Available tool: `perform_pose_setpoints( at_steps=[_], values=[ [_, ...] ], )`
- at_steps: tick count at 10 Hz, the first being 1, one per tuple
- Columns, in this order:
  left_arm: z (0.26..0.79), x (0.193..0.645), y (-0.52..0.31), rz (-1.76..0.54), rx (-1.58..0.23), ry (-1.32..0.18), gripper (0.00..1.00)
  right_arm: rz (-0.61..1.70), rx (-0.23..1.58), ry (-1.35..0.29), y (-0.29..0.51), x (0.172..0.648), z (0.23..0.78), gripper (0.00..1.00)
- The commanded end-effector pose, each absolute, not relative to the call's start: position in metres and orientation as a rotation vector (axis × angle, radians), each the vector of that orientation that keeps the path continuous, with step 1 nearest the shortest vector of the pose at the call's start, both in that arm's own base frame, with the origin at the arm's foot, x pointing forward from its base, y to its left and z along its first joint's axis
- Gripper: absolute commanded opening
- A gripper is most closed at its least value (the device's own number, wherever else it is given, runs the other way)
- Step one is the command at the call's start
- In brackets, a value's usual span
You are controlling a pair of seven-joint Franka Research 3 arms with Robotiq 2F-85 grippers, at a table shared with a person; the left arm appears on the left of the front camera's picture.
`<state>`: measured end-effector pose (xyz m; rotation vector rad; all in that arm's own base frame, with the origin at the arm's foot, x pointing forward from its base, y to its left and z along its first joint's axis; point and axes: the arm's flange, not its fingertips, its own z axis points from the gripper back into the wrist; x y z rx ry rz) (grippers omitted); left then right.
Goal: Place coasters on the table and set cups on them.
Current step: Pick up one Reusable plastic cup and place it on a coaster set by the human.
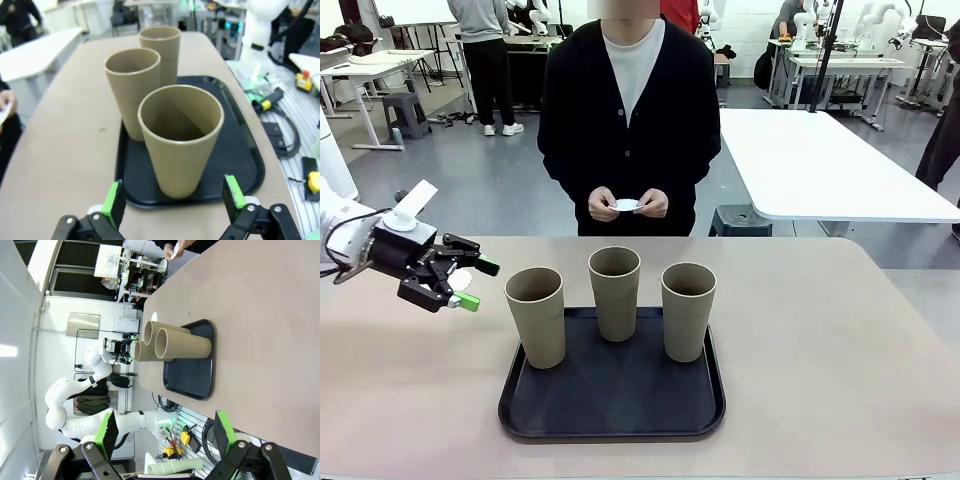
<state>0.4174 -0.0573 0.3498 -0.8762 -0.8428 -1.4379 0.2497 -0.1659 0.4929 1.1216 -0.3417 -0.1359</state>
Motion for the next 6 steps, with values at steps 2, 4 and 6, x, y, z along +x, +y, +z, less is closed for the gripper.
perform_pose_setpoints(
  at_steps=[2,4,6],
  values=[
    [0.322,0.424,-0.066,-1.489,-0.969,-0.898,1.0,-0.128,1.143,-0.352,-0.165,0.252,0.493,1.0],
    [0.311,0.42,-0.073,-1.562,-1.017,-0.842,1.0,-0.128,1.143,-0.352,-0.165,0.252,0.493,1.0],
    [0.304,0.422,-0.078,-1.608,-1.025,-0.872,1.0,-0.128,1.143,-0.352,-0.165,0.252,0.493,1.0]
  ],
)
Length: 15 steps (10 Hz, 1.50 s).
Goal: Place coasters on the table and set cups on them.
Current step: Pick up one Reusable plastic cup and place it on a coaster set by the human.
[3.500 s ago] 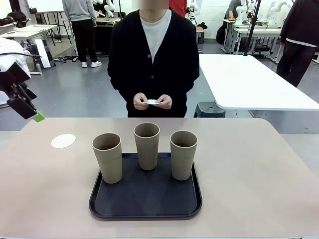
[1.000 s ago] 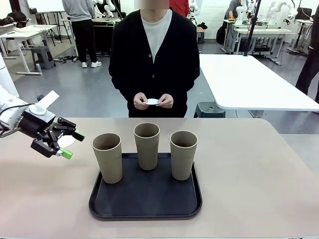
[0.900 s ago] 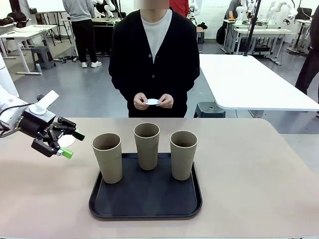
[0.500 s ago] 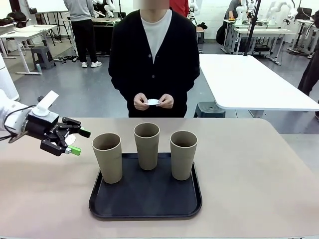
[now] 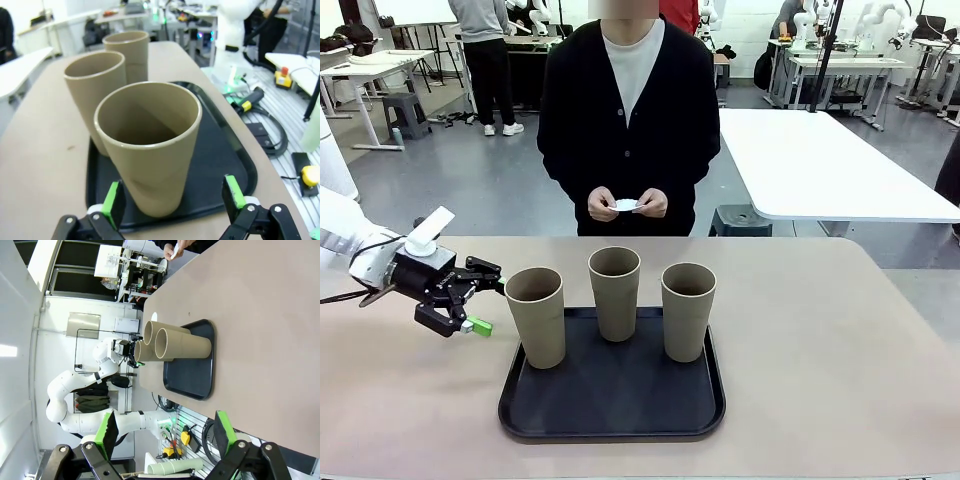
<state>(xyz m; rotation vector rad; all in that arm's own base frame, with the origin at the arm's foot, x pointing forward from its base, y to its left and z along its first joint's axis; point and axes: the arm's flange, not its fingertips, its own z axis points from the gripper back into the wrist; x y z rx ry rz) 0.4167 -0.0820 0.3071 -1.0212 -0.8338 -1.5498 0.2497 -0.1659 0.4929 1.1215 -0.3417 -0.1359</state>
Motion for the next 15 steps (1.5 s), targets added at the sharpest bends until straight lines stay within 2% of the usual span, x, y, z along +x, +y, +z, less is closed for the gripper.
perform_pose_setpoints(
  at_steps=[1,15],
  values=[
    [0.298,0.423,-0.082,-1.62,-1.033,-0.868,1.0,-0.128,1.143,-0.352,-0.165,0.252,0.493,1.0],
    [0.27,0.453,-0.119,-1.584,-1.166,-0.905,1.0,-0.128,1.143,-0.352,-0.165,0.252,0.493,1.0]
  ],
)
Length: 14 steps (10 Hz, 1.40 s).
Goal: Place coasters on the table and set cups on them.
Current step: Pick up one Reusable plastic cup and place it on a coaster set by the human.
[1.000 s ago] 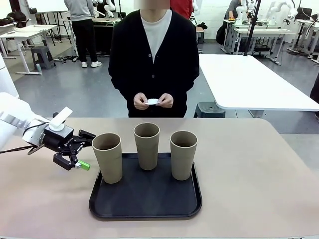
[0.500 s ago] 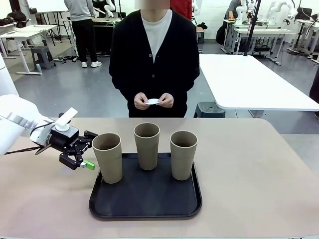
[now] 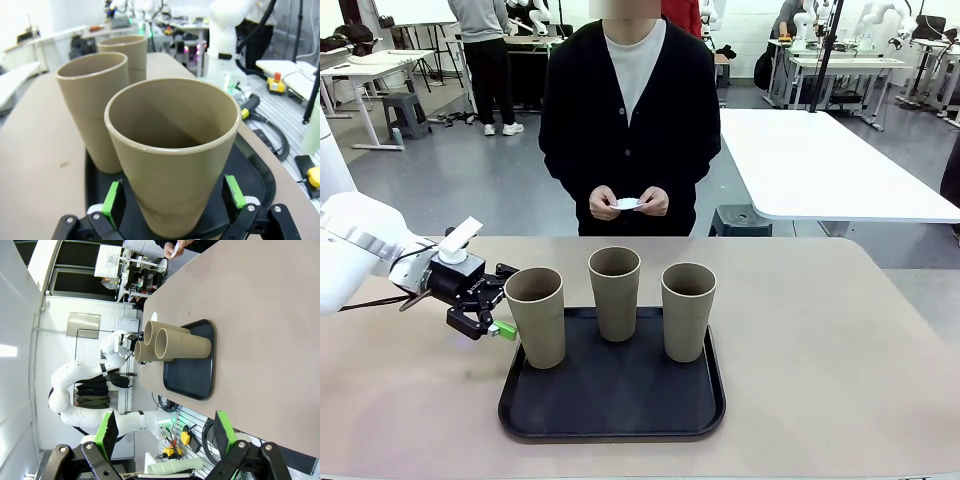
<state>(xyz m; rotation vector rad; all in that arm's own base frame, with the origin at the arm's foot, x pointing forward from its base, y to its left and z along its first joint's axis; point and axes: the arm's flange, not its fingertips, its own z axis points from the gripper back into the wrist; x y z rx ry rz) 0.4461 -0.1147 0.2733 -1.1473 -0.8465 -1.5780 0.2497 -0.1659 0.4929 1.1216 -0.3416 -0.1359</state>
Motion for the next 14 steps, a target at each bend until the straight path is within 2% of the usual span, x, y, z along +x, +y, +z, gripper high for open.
perform_pose_setpoints(
  at_steps=[1,13,14],
  values=[
    [0.269,0.455,-0.122,-1.581,-1.178,-0.902,1.0,-0.128,1.143,-0.352,-0.165,0.252,0.493,1.0],
    [0.251,0.449,-0.15,-1.618,-1.2,-0.819,1.0,-0.128,1.143,-0.352,-0.165,0.252,0.493,1.0],
    [0.251,0.449,-0.149,-1.633,-1.21,-0.83,0.68,-0.128,1.143,-0.352,-0.165,0.252,0.493,1.0]
  ],
)
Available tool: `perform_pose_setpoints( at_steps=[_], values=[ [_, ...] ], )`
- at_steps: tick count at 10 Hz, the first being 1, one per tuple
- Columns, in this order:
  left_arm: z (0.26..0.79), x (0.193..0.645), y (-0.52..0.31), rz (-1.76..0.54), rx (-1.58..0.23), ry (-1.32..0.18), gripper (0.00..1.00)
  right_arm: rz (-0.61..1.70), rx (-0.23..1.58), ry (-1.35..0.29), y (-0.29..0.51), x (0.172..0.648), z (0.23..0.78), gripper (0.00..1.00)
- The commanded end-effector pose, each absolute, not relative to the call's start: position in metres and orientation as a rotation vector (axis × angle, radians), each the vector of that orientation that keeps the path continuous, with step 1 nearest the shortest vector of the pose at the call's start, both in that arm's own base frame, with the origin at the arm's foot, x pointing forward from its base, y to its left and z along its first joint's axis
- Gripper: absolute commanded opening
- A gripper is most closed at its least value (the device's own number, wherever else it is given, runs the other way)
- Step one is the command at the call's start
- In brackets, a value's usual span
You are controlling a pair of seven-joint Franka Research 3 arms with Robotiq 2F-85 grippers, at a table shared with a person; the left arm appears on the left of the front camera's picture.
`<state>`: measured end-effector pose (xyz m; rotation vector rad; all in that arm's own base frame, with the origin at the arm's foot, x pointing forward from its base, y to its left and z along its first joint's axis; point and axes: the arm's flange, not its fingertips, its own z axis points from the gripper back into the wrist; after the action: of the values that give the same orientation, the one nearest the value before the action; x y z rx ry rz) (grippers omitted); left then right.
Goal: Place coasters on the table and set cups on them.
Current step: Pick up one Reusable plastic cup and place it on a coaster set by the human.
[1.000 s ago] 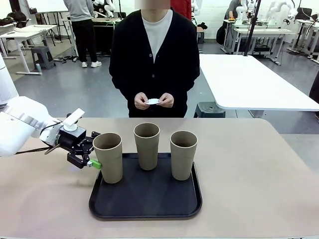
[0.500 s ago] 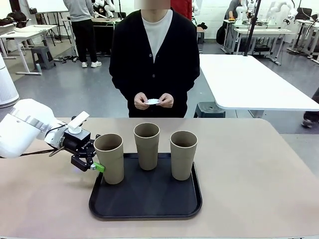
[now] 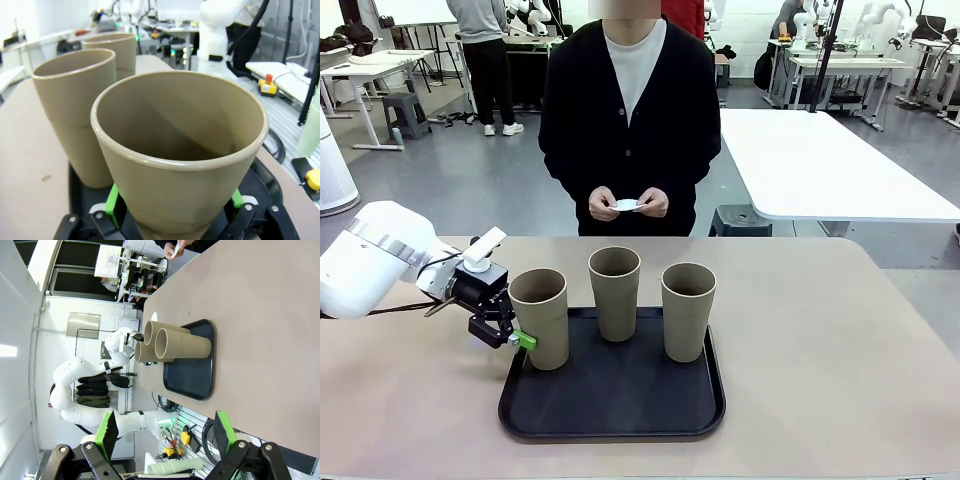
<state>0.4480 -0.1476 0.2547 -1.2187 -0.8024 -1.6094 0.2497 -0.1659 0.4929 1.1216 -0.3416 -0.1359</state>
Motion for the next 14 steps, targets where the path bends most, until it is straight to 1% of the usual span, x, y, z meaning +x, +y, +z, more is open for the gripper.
perform_pose_setpoints(
  at_steps=[1,2,3,5,6,8,9,12,14],
  values=[
    [0.251,0.45,-0.149,-1.631,-1.211,-0.825,0.44,-0.128,1.143,-0.352,-0.165,0.252,0.493,1.0],
    [0.252,0.449,-0.15,-1.627,-1.214,-0.827,0.11,-0.128,1.143,-0.352,-0.165,0.252,0.493,1.0],
    [0.254,0.448,-0.148,-1.626,-1.223,-0.835,0.0,-0.128,1.143,-0.352,-0.165,0.252,0.493,1.0],
    [0.274,0.437,-0.139,-1.596,-1.233,-0.859,0.0,-0.128,1.143,-0.352,-0.165,0.252,0.493,1.0],
    [0.296,0.428,-0.128,-1.555,-1.234,-0.885,0.75,-0.128,1.143,-0.352,-0.165,0.252,0.493,1.0],
    [0.357,0.412,-0.092,-1.466,-1.173,-0.984,0.75,-0.128,1.143,-0.352,-0.165,0.252,0.493,1.0],
    [0.381,0.412,-0.073,-1.452,-1.141,-1.028,0.75,-0.128,1.143,-0.352,-0.165,0.252,0.493,1.0],
    [0.421,0.41,-0.036,-1.36,-1.09,-1.07,0.75,-0.128,1.143,-0.352,-0.165,0.252,0.493,1.0],
    [0.429,0.404,-0.033,-1.334,-1.104,-1.067,0.75,-0.128,1.143,-0.352,-0.165,0.252,0.493,1.0]
  ],
)
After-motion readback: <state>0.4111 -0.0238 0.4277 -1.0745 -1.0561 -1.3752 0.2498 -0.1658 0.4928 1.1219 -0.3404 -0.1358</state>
